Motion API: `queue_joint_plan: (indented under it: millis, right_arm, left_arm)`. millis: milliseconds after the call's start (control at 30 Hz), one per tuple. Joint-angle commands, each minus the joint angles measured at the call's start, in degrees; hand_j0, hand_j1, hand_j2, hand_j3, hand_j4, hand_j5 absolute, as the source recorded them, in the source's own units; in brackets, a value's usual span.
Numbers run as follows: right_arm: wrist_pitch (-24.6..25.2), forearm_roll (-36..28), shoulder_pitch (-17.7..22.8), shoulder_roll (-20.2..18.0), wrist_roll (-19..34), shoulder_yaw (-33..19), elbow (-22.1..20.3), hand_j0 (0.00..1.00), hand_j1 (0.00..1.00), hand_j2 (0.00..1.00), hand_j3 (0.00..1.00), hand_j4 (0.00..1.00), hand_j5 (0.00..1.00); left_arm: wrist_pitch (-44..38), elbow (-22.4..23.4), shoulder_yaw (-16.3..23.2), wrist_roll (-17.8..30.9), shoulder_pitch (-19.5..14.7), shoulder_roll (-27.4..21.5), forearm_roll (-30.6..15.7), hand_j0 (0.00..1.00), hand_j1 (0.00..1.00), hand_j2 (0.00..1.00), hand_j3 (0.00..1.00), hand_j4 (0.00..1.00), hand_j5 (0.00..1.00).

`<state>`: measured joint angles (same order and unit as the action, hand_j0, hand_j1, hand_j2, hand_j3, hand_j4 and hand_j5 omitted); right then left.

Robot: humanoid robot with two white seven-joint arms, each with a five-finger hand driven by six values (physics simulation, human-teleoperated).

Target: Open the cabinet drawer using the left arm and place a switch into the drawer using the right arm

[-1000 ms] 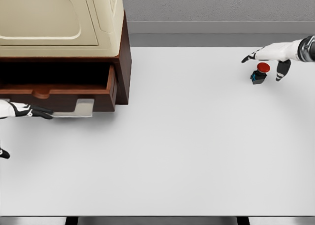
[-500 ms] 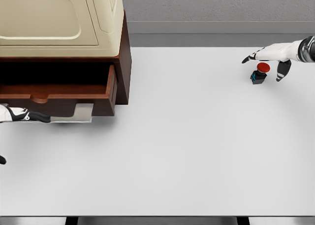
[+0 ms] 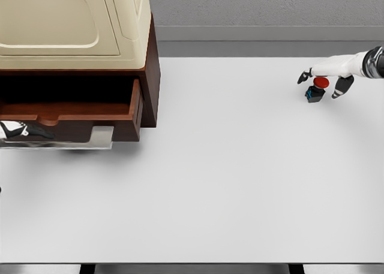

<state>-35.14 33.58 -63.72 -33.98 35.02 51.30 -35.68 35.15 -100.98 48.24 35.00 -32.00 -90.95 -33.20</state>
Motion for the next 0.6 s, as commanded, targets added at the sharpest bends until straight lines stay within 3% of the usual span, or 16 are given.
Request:
queue_joint_plan:
  millis: [0, 67, 300, 400, 567]
  right_arm:
    - [0.1, -0.2, 0.0, 0.0, 0.0, -0.1, 0.0, 0.86, 0.86, 0.86, 0.86, 0.86, 0.86]
    - [0.1, -0.2, 0.0, 0.1, 0.0, -0.1, 0.0, 0.81, 0.81, 0.81, 0.81, 0.81, 0.81]
    - [0.1, -0.2, -0.2, 0.3, 0.0, -0.2, 0.4, 0.79, 0.79, 0.79, 0.79, 0.79, 0.79]
    - [0.1, -0.2, -0.2, 0.4, 0.0, -0.3, 0.5, 0.78, 0.78, 0.78, 0.78, 0.78, 0.78]
    - [0.1, -0.2, -0.2, 0.6, 0.0, -0.2, 0.5, 0.77, 0.77, 0.77, 0.77, 0.77, 0.77]
  left_arm:
    - [-0.1, 0.0, -0.1, 0.0, 0.0, -0.4, -1.0, 1.0, 1.0, 1.0, 1.0, 1.0, 1.0]
    - [-0.1, 0.1, 0.1, 0.0, 0.0, -0.5, -1.0, 1.0, 1.0, 1.0, 1.0, 1.0, 1.0]
    - [-0.1, 0.7, 0.2, 0.0, -0.1, -2.7, -1.7, 1.0, 1.0, 1.0, 1.0, 1.0, 1.0]
    - [-0.1, 5.1, 0.0, 0.0, -1.0, -3.0, -6.9, 1.0, 1.0, 1.0, 1.0, 1.0, 1.0]
    - [-0.1, 5.6, -3.3, 0.0, -1.6, -2.3, -8.6, 1.0, 1.0, 1.0, 1.0, 1.0, 1.0]
